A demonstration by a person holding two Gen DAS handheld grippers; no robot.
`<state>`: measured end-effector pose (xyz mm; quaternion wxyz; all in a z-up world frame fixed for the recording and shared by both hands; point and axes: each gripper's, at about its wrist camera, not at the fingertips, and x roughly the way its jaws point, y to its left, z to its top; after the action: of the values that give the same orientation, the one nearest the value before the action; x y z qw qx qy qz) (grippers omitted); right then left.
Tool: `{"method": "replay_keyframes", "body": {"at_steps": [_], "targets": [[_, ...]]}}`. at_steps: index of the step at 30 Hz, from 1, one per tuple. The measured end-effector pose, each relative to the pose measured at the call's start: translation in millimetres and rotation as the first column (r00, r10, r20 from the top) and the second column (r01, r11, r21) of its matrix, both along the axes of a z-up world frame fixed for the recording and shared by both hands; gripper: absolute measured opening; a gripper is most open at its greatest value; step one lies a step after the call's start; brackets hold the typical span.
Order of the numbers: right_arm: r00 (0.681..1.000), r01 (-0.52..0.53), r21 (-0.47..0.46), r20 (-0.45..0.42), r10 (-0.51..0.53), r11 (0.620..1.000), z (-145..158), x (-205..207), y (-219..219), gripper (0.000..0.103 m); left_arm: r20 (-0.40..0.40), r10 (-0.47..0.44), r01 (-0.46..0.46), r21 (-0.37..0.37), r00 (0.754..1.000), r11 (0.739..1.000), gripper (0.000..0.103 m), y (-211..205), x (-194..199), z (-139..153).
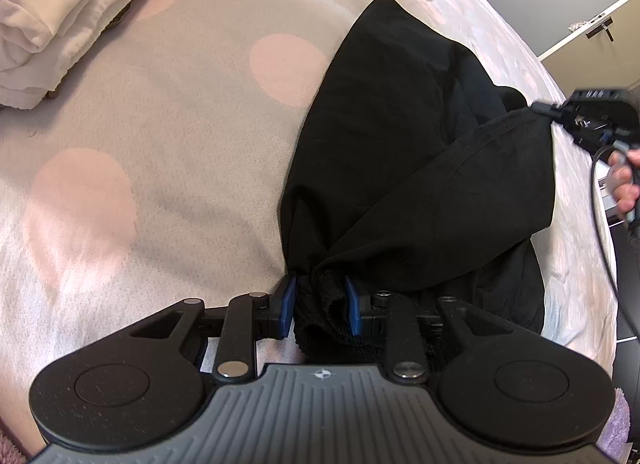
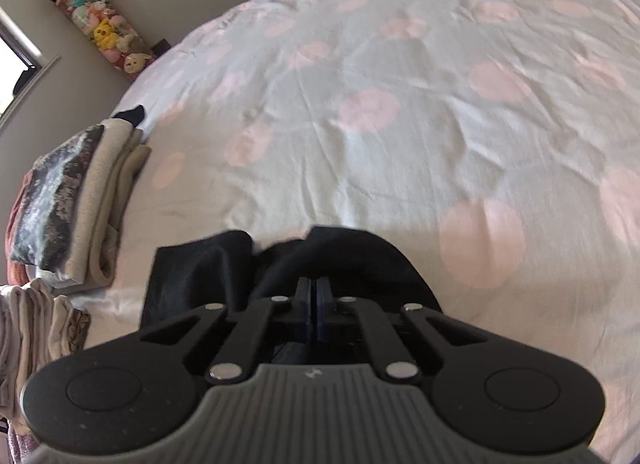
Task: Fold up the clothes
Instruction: 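Hold the garment end with the left gripper while right gripper withdraws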
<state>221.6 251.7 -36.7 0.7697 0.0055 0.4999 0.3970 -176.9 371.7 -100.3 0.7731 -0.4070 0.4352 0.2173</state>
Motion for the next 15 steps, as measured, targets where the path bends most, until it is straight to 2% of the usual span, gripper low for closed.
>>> {"method": "replay_keyframes", "body": {"at_steps": [5,10,15], "targets": [[0.993,-0.099,0.078,0.073,0.093,0.992,50.5,-12.4,33.5,0.003,0.01,0.001,-0.001,-0.003,1.0,1.0,0.024,0.0,-4.9,-0.1],[0.962,-0.237,0.095,0.159,0.22,0.967,82.9,-44.8,92.2,0.003,0.004,-0.001,0.001,0.003,1.0,1.0,0.024,-0.8,-5.2,1.7],[0.929,-0.329,0.066,0.203,0.31,0.942,89.8,-73.3,147.8,0.003,-0.04,-0.009,0.01,0.028,0.999,1.0,0.024,-4.7,0.7,6.0]]}}
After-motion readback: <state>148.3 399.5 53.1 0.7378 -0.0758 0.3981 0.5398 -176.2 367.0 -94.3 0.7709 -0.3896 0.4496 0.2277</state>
